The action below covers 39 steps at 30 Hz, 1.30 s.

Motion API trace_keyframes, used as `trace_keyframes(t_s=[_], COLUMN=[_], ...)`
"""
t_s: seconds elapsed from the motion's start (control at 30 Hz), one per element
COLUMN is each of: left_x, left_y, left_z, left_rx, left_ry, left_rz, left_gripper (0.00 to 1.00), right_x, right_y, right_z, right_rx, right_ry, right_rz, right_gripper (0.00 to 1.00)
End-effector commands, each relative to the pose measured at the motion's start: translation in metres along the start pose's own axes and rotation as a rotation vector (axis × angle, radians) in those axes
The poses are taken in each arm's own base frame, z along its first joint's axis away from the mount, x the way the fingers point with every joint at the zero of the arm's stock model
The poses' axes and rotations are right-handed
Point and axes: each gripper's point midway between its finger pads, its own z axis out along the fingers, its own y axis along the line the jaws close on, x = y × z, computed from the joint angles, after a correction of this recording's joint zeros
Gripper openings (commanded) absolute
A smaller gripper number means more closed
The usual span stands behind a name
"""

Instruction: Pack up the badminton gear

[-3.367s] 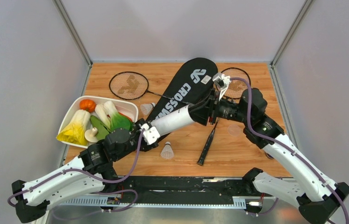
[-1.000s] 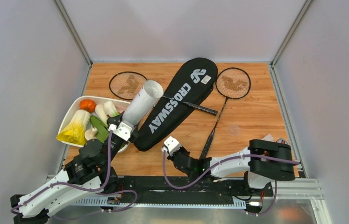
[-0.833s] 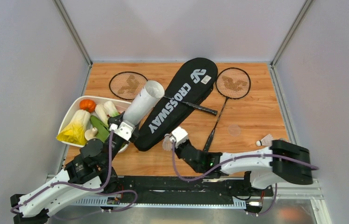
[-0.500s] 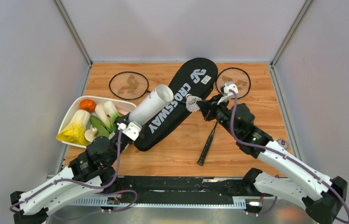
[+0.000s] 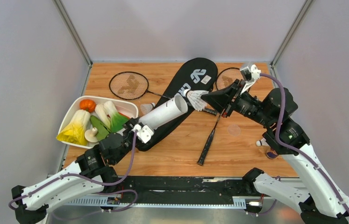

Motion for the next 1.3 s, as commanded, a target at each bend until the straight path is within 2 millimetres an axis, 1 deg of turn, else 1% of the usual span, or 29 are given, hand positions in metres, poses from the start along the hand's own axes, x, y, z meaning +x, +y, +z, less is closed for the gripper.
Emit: trace_keyframes(t_s=[0.0,0.07,0.1,0.23,0.33,0.5,0.67,0.73,0.8,0.83,1.0,1.1,1.13,1.27], left_x=[-0.030,-0.034,-0.037,-0.041,-0.044,-0.048,-0.051,-0.053,-0.055,-0.055,-0.055,-0.055,-0.056,-0.055], left_y=[0.005,0.006,0.005,0.003,0.002,-0.001,-0.005,-0.005,-0.006,-0.007,-0.008,-0.008,-0.008,-0.009], left_z=[-0.005,-0.009,-0.010,-0.016,-0.020,-0.021,-0.019,-0.019,-0.020,-0.020,-0.020,-0.020,-0.020,-0.017], left_rx=[0.027,0.038,0.046,0.067,0.076,0.102,0.125,0.131,0.136,0.139,0.145,0.145,0.144,0.146], left_ry=[-0.105,-0.132,-0.145,-0.191,-0.218,-0.238,-0.242,-0.249,-0.257,-0.258,-0.257,-0.257,-0.259,-0.252], left_rz=[0.009,0.018,0.019,0.036,0.047,0.070,0.089,0.089,0.083,0.081,0.080,0.079,0.079,0.081], left_gripper=[0.49,0.49,0.49,0.49,0.49,0.49,0.48,0.48,0.48,0.48,0.48,0.48,0.48,0.48], right_x=[0.021,0.025,0.027,0.030,0.037,0.051,0.048,0.052,0.055,0.056,0.058,0.061,0.062,0.065], right_y=[0.028,0.037,0.039,0.037,0.039,0.048,0.051,0.048,0.044,0.042,0.041,0.037,0.036,0.031], right_z=[-0.006,-0.008,-0.008,-0.012,-0.014,-0.015,-0.010,-0.005,0.000,0.002,0.011,0.015,0.016,0.019], right_rx=[-0.154,-0.208,-0.215,-0.201,-0.213,-0.298,-0.330,-0.331,-0.320,-0.315,-0.332,-0.311,-0.304,-0.265], right_ry=[0.155,0.197,0.207,0.229,0.257,0.319,0.327,0.339,0.345,0.346,0.335,0.332,0.329,0.321], right_rz=[0.047,0.071,0.078,0.080,0.092,0.121,0.129,0.137,0.144,0.147,0.172,0.174,0.173,0.170], right_gripper=[0.00,0.00,0.00,0.00,0.00,0.00,0.00,0.02,0.08,0.09,0.06,0.06,0.07,0.18])
